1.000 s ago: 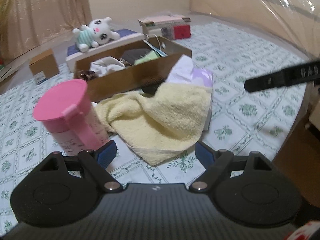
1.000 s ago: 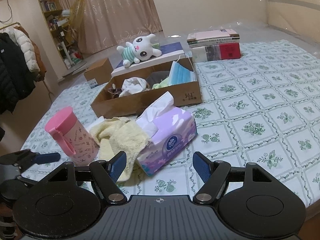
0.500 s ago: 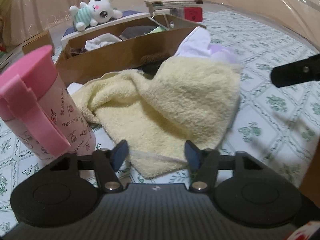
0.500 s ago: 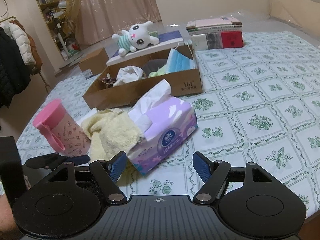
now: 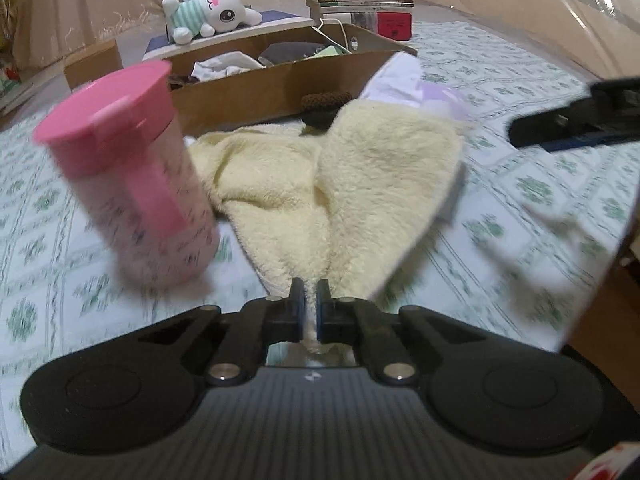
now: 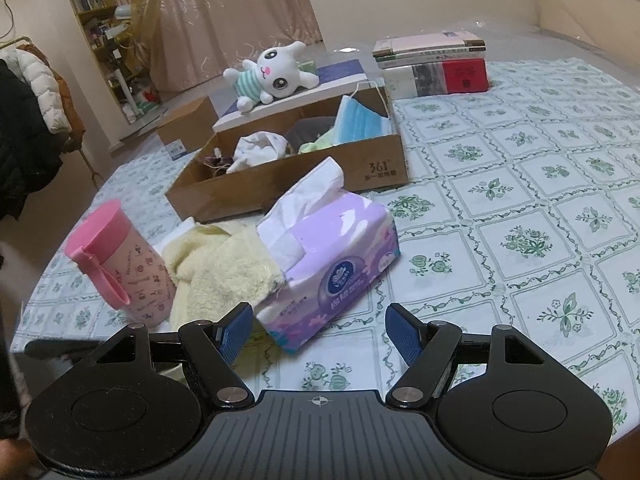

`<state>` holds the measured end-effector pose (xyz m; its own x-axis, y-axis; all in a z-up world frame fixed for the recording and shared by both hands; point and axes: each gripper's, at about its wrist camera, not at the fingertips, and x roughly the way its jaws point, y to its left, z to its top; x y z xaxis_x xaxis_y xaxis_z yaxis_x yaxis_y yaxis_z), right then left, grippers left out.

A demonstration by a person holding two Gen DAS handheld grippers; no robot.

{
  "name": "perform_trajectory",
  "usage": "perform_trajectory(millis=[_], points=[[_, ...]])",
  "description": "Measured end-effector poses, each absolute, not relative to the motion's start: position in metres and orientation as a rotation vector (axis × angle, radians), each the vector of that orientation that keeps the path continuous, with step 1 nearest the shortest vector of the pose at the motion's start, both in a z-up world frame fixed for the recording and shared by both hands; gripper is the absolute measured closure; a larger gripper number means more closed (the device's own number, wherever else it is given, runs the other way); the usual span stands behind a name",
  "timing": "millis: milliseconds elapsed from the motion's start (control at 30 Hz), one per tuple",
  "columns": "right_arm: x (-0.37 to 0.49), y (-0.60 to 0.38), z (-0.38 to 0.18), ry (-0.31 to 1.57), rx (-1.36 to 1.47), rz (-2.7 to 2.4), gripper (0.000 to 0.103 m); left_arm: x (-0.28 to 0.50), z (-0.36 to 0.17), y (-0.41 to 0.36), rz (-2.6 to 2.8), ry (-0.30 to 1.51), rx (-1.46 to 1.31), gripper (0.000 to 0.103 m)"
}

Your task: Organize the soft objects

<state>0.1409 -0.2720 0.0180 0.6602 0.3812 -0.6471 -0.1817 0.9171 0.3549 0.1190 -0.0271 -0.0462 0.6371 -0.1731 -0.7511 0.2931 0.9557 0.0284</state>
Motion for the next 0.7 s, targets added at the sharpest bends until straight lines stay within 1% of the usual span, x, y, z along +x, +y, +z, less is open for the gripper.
perform_trajectory(millis=[400,533,700], points=[[0.132,-0.258,0.029,0.768,0.265,0.365,0.030,0.033,-0.016,0.019,-0.274,0.903,0.100,0.099],[0.133,-0.258,0.028,0.765,0.272,0.364,0.030,0.037,-0.004,0.027,-0.239,0.850,0.085,0.100],[0.134,-0.256,0.027,0.768,0.271,0.366,0.030,0.073,-0.004,0.017,-0.218,0.760,0.068,0.101]])
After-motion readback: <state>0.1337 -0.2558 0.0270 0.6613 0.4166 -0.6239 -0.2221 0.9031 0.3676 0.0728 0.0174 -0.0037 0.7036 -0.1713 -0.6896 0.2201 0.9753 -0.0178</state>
